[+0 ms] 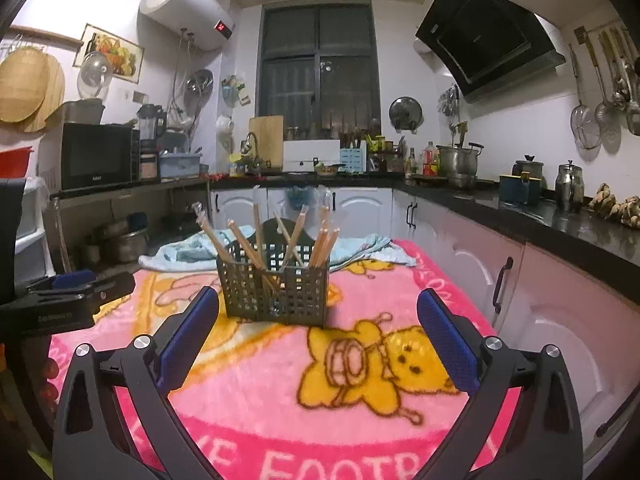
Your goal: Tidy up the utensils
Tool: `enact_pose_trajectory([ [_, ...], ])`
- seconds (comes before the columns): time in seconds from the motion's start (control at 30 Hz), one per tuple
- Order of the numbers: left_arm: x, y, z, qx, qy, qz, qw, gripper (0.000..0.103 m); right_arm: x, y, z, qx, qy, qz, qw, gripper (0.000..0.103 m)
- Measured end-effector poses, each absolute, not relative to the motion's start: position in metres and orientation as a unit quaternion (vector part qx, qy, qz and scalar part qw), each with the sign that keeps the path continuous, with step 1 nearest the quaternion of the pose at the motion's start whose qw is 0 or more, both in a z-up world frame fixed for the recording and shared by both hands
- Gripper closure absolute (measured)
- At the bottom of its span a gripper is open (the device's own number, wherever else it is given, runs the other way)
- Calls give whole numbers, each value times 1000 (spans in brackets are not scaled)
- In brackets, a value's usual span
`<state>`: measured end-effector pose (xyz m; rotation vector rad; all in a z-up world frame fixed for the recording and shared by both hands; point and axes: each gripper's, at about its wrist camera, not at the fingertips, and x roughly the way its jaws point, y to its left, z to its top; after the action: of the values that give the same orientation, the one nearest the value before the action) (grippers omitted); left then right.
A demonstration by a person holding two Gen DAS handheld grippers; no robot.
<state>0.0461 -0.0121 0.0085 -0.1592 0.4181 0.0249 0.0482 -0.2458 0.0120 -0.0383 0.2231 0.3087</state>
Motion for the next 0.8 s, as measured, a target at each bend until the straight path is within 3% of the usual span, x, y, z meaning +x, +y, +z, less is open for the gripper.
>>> enact_pose_trajectory([
  [0.8, 45, -14, 7, -75, 205, 11, 976, 11, 44, -241, 9, -23, 109, 159, 981, 6],
])
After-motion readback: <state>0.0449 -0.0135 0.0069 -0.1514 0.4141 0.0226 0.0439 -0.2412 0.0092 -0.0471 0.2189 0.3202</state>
